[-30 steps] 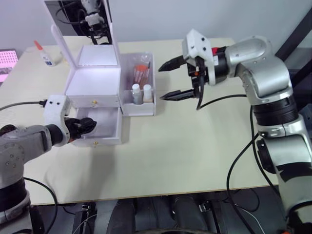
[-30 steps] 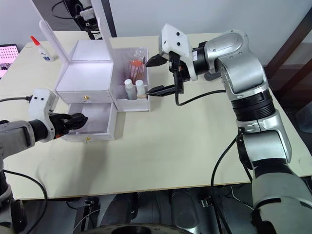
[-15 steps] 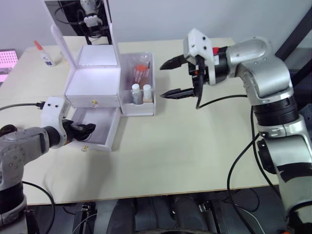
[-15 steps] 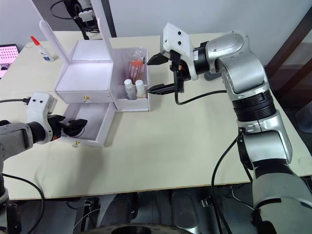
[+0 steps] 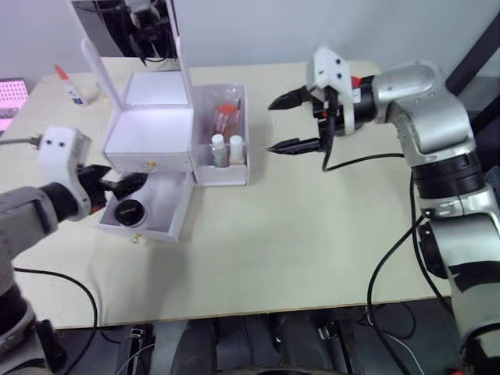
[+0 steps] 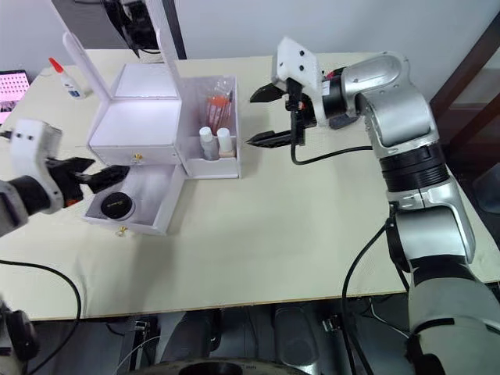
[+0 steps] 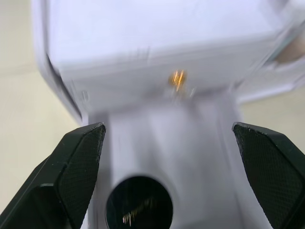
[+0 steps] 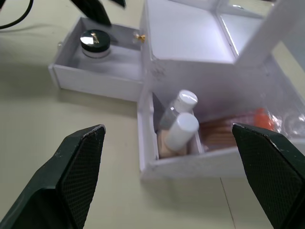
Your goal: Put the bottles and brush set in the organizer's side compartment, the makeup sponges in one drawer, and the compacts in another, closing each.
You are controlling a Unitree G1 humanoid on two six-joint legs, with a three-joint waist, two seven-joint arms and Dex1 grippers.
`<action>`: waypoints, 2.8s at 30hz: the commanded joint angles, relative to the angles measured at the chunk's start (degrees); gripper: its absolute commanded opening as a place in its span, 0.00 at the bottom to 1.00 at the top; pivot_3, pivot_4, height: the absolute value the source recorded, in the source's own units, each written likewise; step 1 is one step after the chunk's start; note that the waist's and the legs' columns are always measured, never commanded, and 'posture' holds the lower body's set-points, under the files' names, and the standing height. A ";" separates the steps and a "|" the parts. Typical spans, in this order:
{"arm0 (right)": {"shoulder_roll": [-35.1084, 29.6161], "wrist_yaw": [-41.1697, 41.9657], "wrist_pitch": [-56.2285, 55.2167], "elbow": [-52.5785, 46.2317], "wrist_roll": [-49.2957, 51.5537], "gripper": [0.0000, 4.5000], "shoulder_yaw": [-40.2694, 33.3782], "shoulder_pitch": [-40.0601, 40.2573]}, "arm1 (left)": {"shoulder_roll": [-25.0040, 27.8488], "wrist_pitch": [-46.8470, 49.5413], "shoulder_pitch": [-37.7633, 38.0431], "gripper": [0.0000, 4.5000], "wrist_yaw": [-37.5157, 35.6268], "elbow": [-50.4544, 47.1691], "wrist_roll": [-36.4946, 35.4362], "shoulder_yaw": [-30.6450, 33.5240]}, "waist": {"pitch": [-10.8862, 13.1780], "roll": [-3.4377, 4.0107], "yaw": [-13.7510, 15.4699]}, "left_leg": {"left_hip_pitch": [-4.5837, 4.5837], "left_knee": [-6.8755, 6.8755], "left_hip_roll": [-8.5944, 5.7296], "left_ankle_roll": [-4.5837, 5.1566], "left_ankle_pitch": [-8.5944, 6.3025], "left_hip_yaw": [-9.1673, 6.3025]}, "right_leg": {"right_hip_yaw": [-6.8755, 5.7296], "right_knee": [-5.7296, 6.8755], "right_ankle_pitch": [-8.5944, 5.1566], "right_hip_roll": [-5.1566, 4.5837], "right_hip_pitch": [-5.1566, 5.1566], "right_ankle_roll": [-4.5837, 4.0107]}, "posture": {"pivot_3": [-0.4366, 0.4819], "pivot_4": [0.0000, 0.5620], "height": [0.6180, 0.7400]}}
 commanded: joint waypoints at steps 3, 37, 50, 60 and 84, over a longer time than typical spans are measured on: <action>-2.87 -0.76 -6.70 8.06 0.19 1.00 -6.11 3.43 | 3.36 -15.73 16.00 0.99 -11.89 1.15 4.17 16.62 | 0.00 0.00 -0.15 | 0.01 -0.06 0.00 0.00 0.00 0.02 | 0.00 -0.03 -0.10 0.00 -0.02 -0.12 | 0.48 0.27 1.00; 7.19 4.36 4.52 -4.42 6.53 1.00 -3.75 -2.54 | -6.54 -42.29 14.28 0.99 9.16 39.27 17.24 16.31 | -0.08 -0.09 1.19 | 0.02 0.05 0.13 -0.02 0.00 0.12 | -0.05 -0.03 0.00 0.04 0.07 -0.08 | 0.48 0.27 1.00; 4.09 0.89 11.07 -10.48 6.55 1.00 -3.59 -1.67 | -1.85 -58.94 -2.21 0.99 8.86 67.90 23.45 6.39 | -0.08 -0.10 1.46 | 0.03 0.03 0.14 -0.16 0.09 0.09 | -0.09 0.06 0.05 0.05 0.05 -0.05 | 0.48 0.27 1.00; 1.42 -0.81 12.79 -13.62 6.67 1.00 -3.97 -1.36 | 2.41 -73.15 -12.80 0.99 9.60 90.90 27.29 0.81 | -0.08 -0.10 1.48 | 0.01 0.00 0.14 -0.16 0.09 0.10 | -0.10 0.07 0.08 0.05 0.01 0.02 | 0.48 0.27 1.00; 3.76 -2.13 9.58 -11.64 6.25 1.00 -2.43 -1.40 | -0.21 -57.74 9.81 0.59 -0.13 52.78 20.89 -3.08 | -0.06 -0.06 1.29 | 0.00 -0.14 0.15 -0.17 0.09 0.12 | -0.09 0.02 0.09 -0.02 -0.02 0.05 | 0.48 0.27 1.00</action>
